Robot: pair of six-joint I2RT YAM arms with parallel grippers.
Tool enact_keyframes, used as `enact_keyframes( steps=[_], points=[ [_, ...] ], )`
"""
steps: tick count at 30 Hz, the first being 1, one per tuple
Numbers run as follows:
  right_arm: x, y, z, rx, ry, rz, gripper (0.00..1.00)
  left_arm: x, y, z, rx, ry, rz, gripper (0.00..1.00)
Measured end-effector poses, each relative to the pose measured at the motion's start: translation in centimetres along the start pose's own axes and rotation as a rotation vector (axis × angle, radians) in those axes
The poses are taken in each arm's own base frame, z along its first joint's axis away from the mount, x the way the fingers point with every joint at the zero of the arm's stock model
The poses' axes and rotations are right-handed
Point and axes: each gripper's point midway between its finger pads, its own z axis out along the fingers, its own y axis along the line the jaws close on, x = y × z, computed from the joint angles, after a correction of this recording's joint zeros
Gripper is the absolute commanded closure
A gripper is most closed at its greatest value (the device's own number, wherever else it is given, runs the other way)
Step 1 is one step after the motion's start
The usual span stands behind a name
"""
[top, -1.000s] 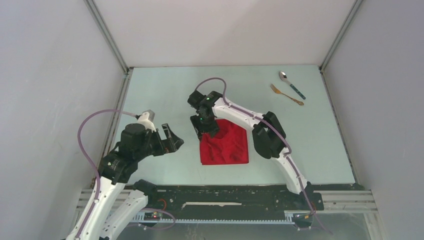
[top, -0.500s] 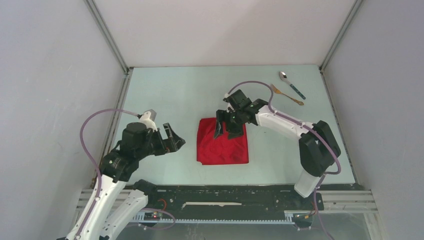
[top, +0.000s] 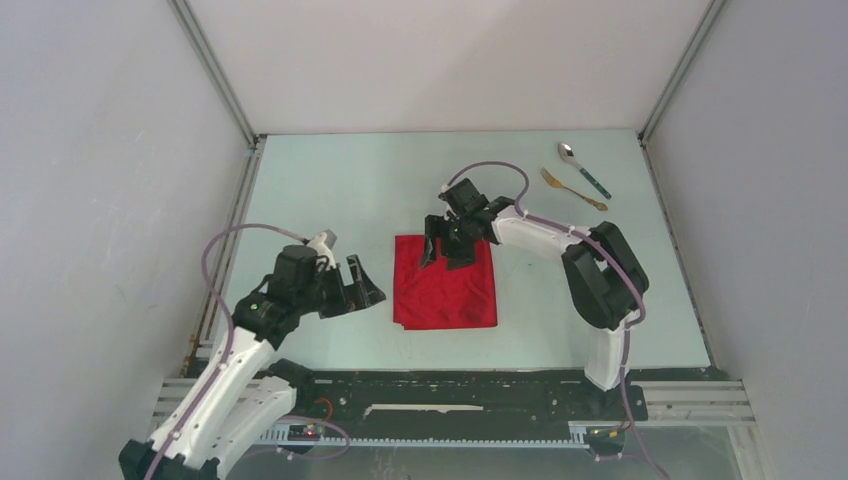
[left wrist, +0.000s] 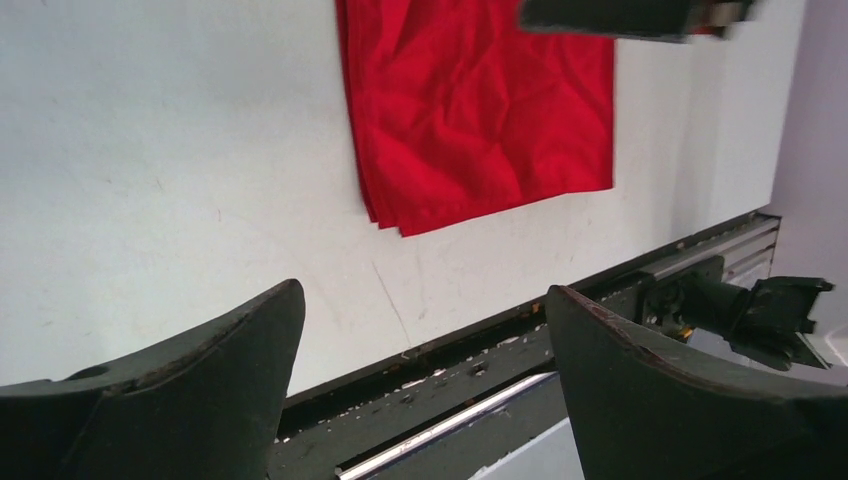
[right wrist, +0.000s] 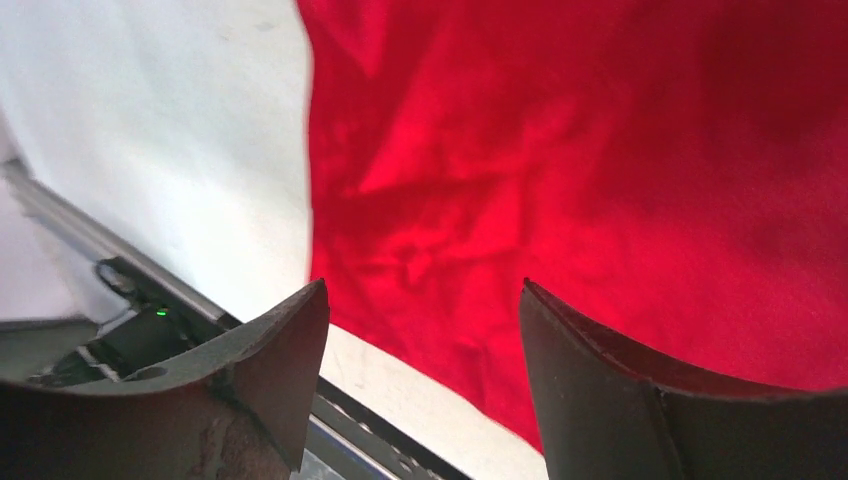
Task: Fold the napkin into a case and place the utensils inside
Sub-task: Fold the rectangle-folded napkin at the center of the board, then rotate the square-folded napkin at the center of the board.
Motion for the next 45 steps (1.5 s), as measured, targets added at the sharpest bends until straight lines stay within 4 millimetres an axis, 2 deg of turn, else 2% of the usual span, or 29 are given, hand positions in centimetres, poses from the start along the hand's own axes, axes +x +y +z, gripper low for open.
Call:
enact_keyframes(
  steps=[2, 4, 7, 9, 12, 16, 23, 25, 27, 28, 30, 34, 37, 40, 45],
  points=[
    [0.3, -1.0, -1.2, 0.073, -0.012, -0.018, 0.23, 1.1, 0.7, 1.2, -0.005, 0.044, -0.025, 0.03],
    [1.4, -2.3, -3.3, 0.149, -0.025, -0.032, 0.23, 2.1, 1.3, 2.0, -0.013, 0.080, -0.047, 0.03],
    [4.3, -4.1, -6.4, 0.193, -0.027, -0.029, 0.23, 2.1, 1.0, 2.4, 0.001, 0.081, -0.059, 0.02],
    [7.1, -5.7, -8.2, 0.196, -0.020, 0.004, 0.23, 1.6, 0.6, 2.7, 0.020, 0.070, -0.061, 0.03],
    [10.8, -8.4, -8.5, 0.190, 0.004, 0.091, 0.23, 1.2, 0.1, 3.2, 0.040, 0.068, -0.067, 0.03],
    [14.4, -11.8, -7.1, 0.199, 0.051, 0.220, 0.25, 1.1, -0.3, 3.4, 0.053, 0.070, -0.076, 0.03],
    [13.3, -10.9, -6.1, 0.083, 0.000, 0.285, 0.48, 1.2, -0.6, 3.4, 0.066, 0.075, -0.076, 0.03],
    [13.0, -11.0, -5.9, 0.069, -0.011, 0.290, 0.49, 1.1, -0.7, 3.3, 0.069, 0.073, -0.080, 0.03],
    [12.8, -11.2, -5.9, 0.054, -0.022, 0.302, 0.41, 1.1, -0.8, 3.2, 0.073, 0.068, -0.079, 0.03],
    [12.7, -11.1, -5.9, 0.035, -0.022, 0.313, 0.41, 1.0, -0.9, 3.2, 0.075, 0.066, -0.083, 0.03],
    [12.3, -10.8, -5.9, 0.010, -0.033, 0.321, 0.48, 0.9, -1.0, 3.1, 0.079, 0.062, -0.083, 0.03],
    [11.8, -10.9, -5.9, 0.002, -0.052, 0.318, 0.69, 0.4, -1.5, 2.9, 0.089, 0.051, -0.078, 0.03],
    [11.6, -11.5, -5.9, 0.015, -0.063, 0.335, 0.95, 0.4, -1.5, 2.8, 0.091, 0.050, -0.077, 0.02],
    [11.1, -12.5, -6.2, 0.030, -0.079, 0.372, 1.00, 0.4, -1.5, 2.8, 0.091, 0.051, -0.076, 0.03],
    [10.3, -14.9, -6.5, 0.091, -0.069, 0.450, 1.00, 0.5, -1.6, 2.8, 0.091, 0.054, -0.075, 0.03]
  ],
)
